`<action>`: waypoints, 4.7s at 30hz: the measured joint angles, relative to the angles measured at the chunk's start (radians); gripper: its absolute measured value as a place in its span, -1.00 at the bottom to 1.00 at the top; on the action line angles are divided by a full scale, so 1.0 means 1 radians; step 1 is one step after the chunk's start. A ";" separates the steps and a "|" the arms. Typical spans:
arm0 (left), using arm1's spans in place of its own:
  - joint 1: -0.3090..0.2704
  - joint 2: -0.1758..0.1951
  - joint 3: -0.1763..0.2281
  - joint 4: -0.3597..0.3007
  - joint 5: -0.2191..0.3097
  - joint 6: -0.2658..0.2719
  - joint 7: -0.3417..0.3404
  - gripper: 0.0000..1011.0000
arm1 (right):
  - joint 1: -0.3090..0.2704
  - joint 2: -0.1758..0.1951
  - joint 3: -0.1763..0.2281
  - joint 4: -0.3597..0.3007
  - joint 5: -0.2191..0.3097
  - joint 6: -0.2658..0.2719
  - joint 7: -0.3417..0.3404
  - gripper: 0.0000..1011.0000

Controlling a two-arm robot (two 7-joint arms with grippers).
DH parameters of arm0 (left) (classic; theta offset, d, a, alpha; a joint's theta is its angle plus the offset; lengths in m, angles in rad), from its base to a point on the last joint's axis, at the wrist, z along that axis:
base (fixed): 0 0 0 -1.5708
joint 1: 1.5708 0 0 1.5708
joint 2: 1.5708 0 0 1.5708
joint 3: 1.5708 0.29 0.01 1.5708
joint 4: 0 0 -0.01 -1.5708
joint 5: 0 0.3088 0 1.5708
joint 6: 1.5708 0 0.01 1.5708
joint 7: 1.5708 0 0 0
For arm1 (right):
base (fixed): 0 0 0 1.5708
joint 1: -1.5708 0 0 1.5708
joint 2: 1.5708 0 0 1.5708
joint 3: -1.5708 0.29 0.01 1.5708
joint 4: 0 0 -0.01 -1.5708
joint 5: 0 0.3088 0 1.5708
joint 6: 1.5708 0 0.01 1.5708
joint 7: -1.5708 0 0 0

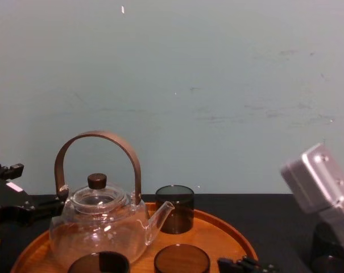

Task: Pick up the glass from the table and place it on the tray.

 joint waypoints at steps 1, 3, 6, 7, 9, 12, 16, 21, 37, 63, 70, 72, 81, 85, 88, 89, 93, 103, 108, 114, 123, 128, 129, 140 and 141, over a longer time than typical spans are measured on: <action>0.000 0.000 0.000 0.000 0.000 0.000 0.000 0.98 | -0.007 0.004 0.003 -0.010 0.001 0.001 -0.002 0.98; 0.000 0.000 0.000 0.000 0.000 0.000 0.000 0.98 | -0.027 0.015 0.013 -0.034 0.007 0.001 -0.007 0.98; 0.000 0.000 0.000 0.000 0.000 0.000 0.000 0.98 | -0.058 0.029 0.030 -0.069 0.013 0.000 -0.017 0.98; 0.000 0.000 0.000 0.000 0.000 0.000 0.000 0.98 | -0.066 0.033 0.035 -0.078 0.015 -0.001 -0.019 0.98; 0.000 0.000 0.000 0.000 0.000 0.000 0.000 0.98 | -0.088 0.044 0.052 -0.099 0.022 -0.004 -0.028 0.98; 0.000 0.000 0.000 0.000 0.000 0.000 0.000 0.98 | -0.117 0.056 0.077 -0.121 0.031 -0.012 -0.042 0.98; 0.000 0.000 0.000 0.000 0.000 0.000 0.000 0.98 | -0.152 0.067 0.115 -0.136 0.046 -0.020 -0.061 0.98; 0.000 0.000 0.000 0.000 0.000 0.000 0.000 0.98 | -0.196 0.078 0.171 -0.145 0.064 -0.034 -0.086 0.98; 0.000 0.000 0.000 0.000 0.000 0.000 0.000 0.98 | -0.270 0.083 0.301 -0.138 0.098 -0.054 -0.126 0.98; 0.000 0.000 0.000 0.000 0.000 0.000 0.000 0.98 | -0.109 0.044 0.345 0.057 0.074 -0.061 -0.114 0.98; 0.000 0.000 0.000 0.000 0.000 0.000 0.000 0.98 | -0.056 0.033 0.325 0.107 0.058 -0.065 -0.100 0.98; 0.000 0.000 0.000 0.000 0.000 0.000 0.000 0.98 | -0.038 0.029 0.317 0.127 0.054 -0.066 -0.095 0.98; 0.000 0.000 0.000 0.000 0.000 0.000 0.000 0.98 | 0.019 0.013 0.297 0.195 0.044 -0.072 -0.081 0.98; 0.000 0.000 0.000 0.000 0.000 0.000 0.000 0.98 | 0.040 0.007 0.289 0.222 0.043 -0.079 -0.075 0.98; 0.000 0.000 0.000 0.000 0.000 0.000 0.000 0.98 | 0.059 0.002 0.283 0.244 0.041 -0.084 -0.070 0.98; 0.000 0.000 0.000 0.000 0.000 0.000 0.000 0.98 | 0.062 0.001 0.282 0.248 0.040 -0.085 -0.070 0.98; 0.000 0.000 0.000 0.000 0.000 0.000 0.000 0.98 | 0.078 -0.004 0.277 0.268 0.039 -0.089 -0.067 0.98; 0.000 0.000 0.000 0.000 0.000 0.000 0.000 0.98 | 0.099 -0.009 0.267 0.295 0.037 -0.092 -0.058 0.98; 0.000 0.000 0.000 0.000 0.000 0.000 0.000 0.98 | 0.098 -0.008 0.268 0.293 0.037 -0.092 -0.059 0.98; 0.000 0.000 0.000 0.000 0.000 0.000 0.000 0.98 | 0.096 -0.008 0.269 0.291 0.037 -0.092 -0.059 0.90; 0.000 0.000 0.000 0.000 0.000 0.000 0.000 0.98 | 0.095 -0.007 0.270 0.290 0.037 -0.091 -0.060 0.79; 0.000 0.000 0.000 0.000 0.000 0.000 0.000 0.98 | 0.095 -0.007 0.270 0.290 0.037 -0.091 -0.061 0.79; 0.000 0.000 0.000 0.000 0.000 0.000 0.000 0.98 | 0.095 -0.007 0.270 0.289 0.037 -0.091 -0.061 0.79; 0.000 0.000 0.000 0.000 0.000 0.000 0.000 0.98 | 0.094 -0.007 0.270 0.288 0.037 -0.090 -0.061 0.79; 0.000 0.000 0.000 0.000 0.000 0.000 0.000 0.98 | 0.094 -0.007 0.270 0.288 0.037 -0.090 -0.061 0.79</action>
